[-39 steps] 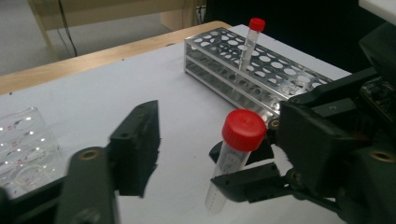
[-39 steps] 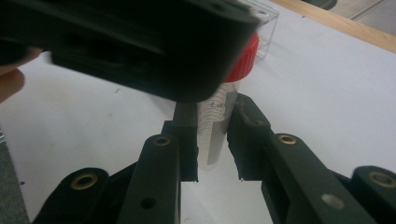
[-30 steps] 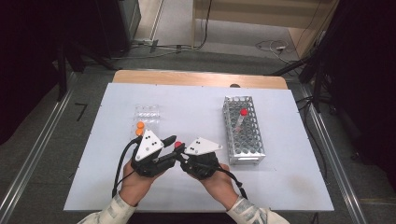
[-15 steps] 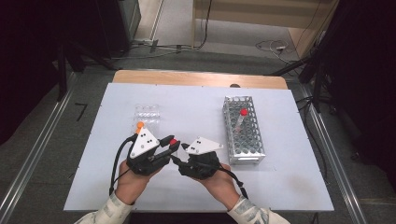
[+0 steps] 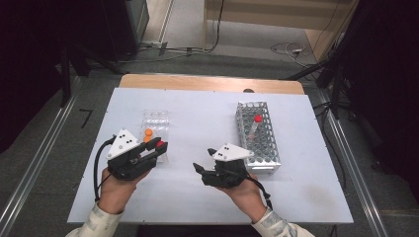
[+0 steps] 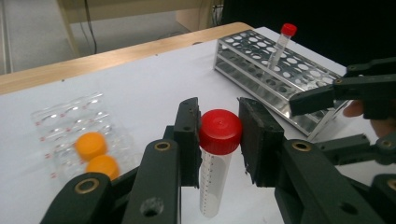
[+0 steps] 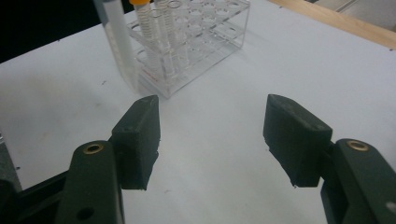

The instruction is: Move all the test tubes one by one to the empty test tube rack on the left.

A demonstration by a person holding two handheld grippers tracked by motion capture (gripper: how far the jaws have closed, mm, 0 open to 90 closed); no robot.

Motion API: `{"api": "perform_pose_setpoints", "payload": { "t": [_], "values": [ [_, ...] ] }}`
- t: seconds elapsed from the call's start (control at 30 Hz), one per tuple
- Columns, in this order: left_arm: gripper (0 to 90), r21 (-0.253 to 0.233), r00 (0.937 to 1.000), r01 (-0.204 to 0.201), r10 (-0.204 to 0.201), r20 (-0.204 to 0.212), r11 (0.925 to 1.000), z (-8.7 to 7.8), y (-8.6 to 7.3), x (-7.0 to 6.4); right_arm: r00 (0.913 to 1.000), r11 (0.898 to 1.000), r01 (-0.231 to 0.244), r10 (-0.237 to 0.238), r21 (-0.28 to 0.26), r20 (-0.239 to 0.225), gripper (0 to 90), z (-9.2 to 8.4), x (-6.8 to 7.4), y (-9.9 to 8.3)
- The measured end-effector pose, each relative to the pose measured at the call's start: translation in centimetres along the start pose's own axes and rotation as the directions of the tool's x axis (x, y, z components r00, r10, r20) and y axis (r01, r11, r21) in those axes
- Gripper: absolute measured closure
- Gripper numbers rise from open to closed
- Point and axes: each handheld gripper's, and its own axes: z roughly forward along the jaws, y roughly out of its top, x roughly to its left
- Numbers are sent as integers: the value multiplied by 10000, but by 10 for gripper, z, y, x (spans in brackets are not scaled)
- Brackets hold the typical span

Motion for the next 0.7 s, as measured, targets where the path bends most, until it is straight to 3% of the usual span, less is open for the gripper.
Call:
{"api": "perform_pose_setpoints", "payload": {
  "t": [0.37,0.63,0.7],
  "values": [
    [698,-134,9947,377,-388,-950,9992,-24,2,29,9998,9999,-80,81,-65,167,354,-3,-7,-1],
    [698,-524,9797,452,-545,-1927,9976,-28,8,47,9997,9999,-125,126,-79,199,356,-3,-9,0],
    [698,-614,9773,560,-673,-2011,9965,-26,9,50,9997,9999,-106,107,-77,211,357,-4,-9,1]
  ]
}}
